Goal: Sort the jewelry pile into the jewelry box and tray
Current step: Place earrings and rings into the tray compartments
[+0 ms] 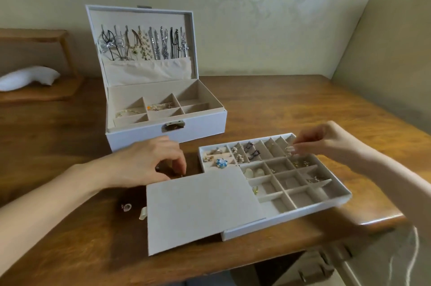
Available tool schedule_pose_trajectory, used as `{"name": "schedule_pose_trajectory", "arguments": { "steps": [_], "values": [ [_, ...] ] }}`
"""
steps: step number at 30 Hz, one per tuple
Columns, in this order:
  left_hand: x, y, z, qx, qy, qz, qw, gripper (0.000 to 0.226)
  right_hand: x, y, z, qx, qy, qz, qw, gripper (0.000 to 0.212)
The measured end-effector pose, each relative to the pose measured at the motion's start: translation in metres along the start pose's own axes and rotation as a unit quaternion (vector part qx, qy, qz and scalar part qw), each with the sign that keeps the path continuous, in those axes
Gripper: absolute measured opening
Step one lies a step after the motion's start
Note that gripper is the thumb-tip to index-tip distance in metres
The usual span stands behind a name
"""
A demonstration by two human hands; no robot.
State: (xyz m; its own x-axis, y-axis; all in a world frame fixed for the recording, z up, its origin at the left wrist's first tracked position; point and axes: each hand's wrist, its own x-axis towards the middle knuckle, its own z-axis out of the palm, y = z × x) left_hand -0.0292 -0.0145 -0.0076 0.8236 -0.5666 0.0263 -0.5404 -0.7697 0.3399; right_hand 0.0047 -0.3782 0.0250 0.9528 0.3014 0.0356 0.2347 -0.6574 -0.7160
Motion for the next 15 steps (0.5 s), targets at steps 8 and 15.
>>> {"name": "schedule_pose_trajectory", "arguments": {
  "steps": [8,15],
  "values": [
    [0.001,-0.001,0.006,-0.014,0.023,0.002,1.0,0.027,0.003,-0.003,0.016,-0.247,-0.024,-0.057,0.967,0.011],
    [0.008,0.001,0.008,-0.061,0.01,-0.003,0.998,0.02,0.004,-0.012,0.025,-0.358,-0.015,-0.045,0.932,0.027]
  ]
}}
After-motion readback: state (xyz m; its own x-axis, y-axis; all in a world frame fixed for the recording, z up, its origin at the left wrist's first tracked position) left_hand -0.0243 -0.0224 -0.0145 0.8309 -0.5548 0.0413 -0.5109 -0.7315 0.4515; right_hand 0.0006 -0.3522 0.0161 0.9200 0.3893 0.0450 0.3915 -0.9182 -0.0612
